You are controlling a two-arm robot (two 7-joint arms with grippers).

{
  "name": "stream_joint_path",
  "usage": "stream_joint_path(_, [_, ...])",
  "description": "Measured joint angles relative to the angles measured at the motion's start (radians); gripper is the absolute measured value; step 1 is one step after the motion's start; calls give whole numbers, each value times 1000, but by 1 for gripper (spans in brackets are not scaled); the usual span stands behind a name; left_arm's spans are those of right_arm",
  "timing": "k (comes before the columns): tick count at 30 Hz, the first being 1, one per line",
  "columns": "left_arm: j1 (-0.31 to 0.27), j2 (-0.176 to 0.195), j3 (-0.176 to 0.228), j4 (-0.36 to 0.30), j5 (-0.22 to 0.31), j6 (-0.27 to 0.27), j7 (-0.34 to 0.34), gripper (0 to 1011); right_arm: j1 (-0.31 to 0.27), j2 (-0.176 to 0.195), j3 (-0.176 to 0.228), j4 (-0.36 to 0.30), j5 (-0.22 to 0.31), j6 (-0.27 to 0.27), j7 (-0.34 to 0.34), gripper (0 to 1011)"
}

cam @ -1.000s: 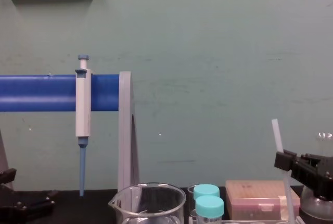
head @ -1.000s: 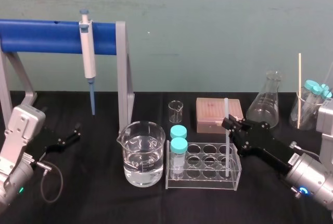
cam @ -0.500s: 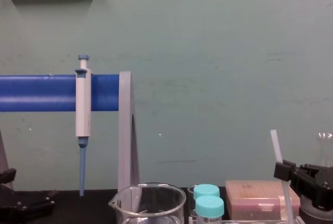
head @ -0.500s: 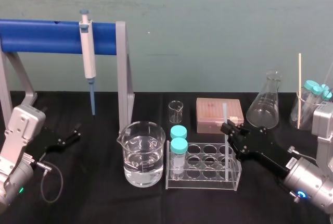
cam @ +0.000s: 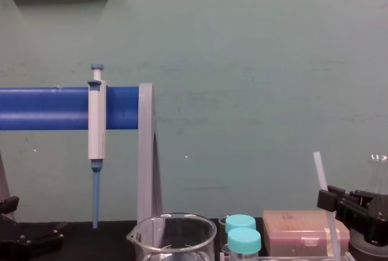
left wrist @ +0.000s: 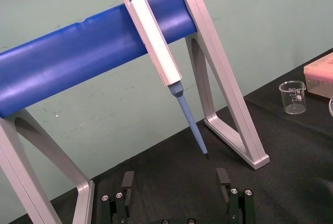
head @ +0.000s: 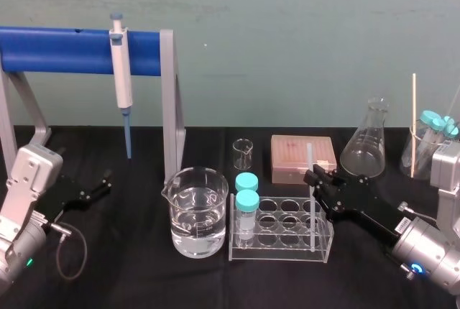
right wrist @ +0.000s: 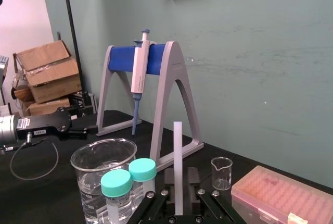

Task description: Pick up the stirring rod with one hand, then place it down.

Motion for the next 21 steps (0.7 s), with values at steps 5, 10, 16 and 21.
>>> stream_joint_path(5, [0, 0, 0, 0, 0, 0, 0, 1000, 1, 0, 0, 0, 1, 0, 1, 281])
stream_joint_path(10, [0, 0, 0, 0, 0, 0, 0, 1000, 1, 0, 0, 0, 2, 0, 1, 446])
stream_joint_path(16, [0, 0, 0, 0, 0, 0, 0, 1000, 1, 0, 0, 0, 3, 0, 2, 627])
stream_joint_path(21, [0, 0, 0, 0, 0, 0, 0, 1000, 1, 0, 0, 0, 4, 0, 3, 805])
